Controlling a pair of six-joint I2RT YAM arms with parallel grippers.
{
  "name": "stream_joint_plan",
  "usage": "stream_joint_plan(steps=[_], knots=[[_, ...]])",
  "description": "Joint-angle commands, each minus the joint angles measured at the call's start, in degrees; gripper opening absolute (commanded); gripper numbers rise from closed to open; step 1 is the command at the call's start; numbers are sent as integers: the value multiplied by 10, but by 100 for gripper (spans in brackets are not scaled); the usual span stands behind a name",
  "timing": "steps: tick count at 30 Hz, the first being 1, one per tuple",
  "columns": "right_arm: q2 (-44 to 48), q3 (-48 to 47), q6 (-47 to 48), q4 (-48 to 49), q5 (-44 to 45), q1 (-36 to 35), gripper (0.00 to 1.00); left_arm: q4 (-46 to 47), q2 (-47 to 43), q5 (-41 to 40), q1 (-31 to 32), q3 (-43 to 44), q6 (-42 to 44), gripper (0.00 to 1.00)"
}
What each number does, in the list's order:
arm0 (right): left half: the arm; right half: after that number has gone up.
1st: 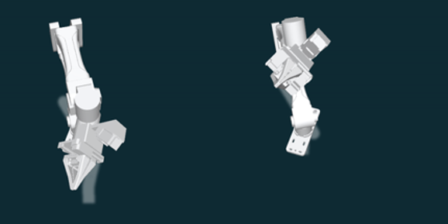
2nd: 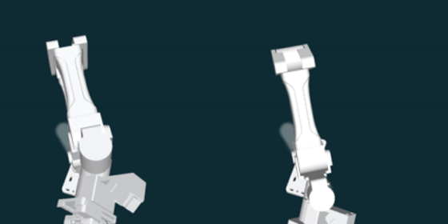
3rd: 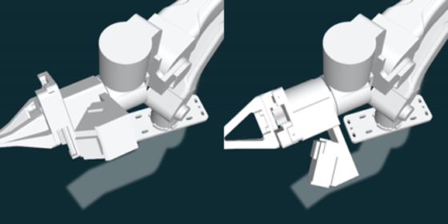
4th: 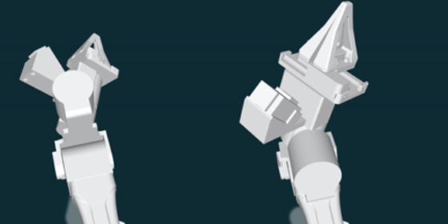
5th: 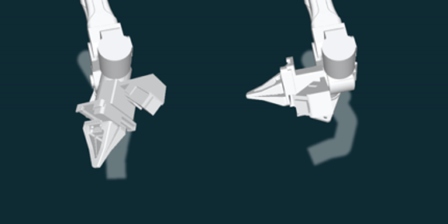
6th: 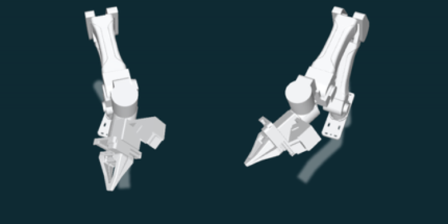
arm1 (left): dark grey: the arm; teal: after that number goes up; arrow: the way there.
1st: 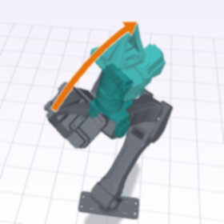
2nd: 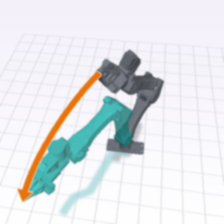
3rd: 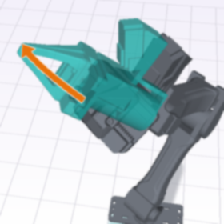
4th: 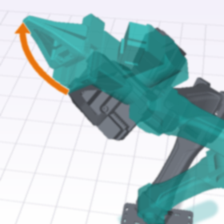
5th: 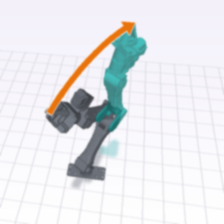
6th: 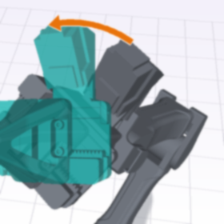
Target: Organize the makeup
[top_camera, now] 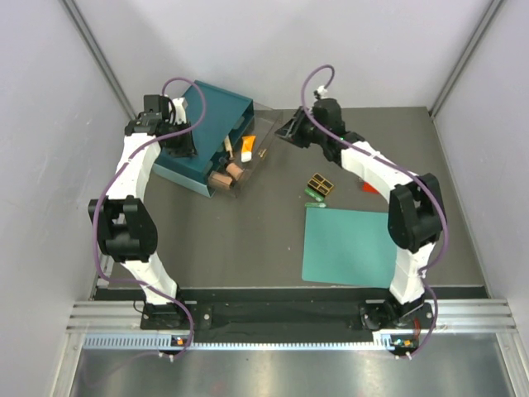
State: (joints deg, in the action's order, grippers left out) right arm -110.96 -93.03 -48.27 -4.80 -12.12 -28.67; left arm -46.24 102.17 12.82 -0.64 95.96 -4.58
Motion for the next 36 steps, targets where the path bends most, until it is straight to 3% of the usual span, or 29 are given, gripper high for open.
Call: stream_joint_plan(steps=[1, 5, 6, 14, 36], knots=[[22, 65, -43, 96, -61, 32, 24, -96, 41, -17, 1, -23, 4, 30], [-11, 103, -94, 162, -113, 43, 1, -96, 41, -14, 1, -22, 3, 30], [-28, 107, -109, 174, -135, 44, 0, -96, 40, -13, 1, -23, 3, 30], [-97, 84, -156, 222, -191, 41, 0, -97, 39, -16, 1, -24, 2, 30], [-223, -131, -174, 158, -203, -17, 0, -97, 41, -18, 2, -24, -1, 30]])
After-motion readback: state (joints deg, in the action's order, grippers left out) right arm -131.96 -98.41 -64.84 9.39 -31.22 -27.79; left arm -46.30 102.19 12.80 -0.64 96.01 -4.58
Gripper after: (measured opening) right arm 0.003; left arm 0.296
